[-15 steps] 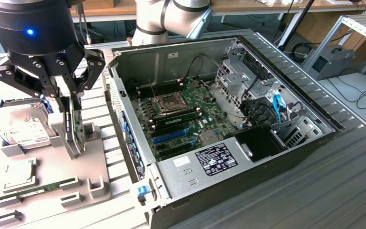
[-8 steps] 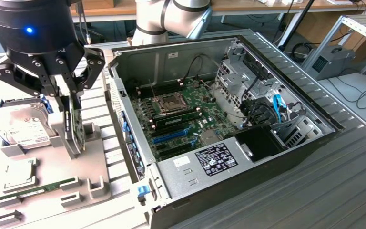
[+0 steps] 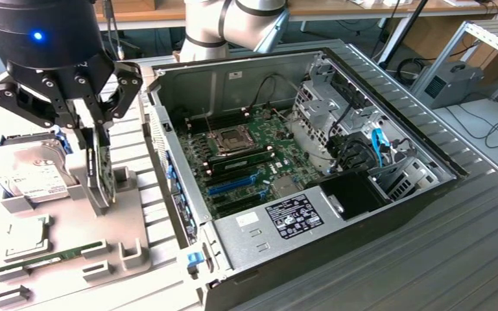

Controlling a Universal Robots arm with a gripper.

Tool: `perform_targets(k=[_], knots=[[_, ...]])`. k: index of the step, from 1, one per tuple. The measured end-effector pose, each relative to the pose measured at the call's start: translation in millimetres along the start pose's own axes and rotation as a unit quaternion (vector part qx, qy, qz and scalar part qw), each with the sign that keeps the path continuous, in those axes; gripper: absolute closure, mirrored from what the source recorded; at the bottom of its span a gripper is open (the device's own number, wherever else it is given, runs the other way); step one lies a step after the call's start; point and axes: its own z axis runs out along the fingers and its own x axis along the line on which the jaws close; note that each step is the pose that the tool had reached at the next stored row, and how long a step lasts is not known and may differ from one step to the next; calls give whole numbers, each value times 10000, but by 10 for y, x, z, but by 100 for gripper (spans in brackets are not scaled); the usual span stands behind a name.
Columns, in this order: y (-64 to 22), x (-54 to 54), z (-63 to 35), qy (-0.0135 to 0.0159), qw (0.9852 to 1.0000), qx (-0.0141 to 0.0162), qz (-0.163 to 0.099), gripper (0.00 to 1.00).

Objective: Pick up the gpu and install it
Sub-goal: 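Pick up the gpu and move the gpu toward the slot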

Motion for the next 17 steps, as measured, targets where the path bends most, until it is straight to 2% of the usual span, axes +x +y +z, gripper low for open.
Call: perform_targets(k=[17], knots=[[2,-2,-86,0,10000,0,0,74]])
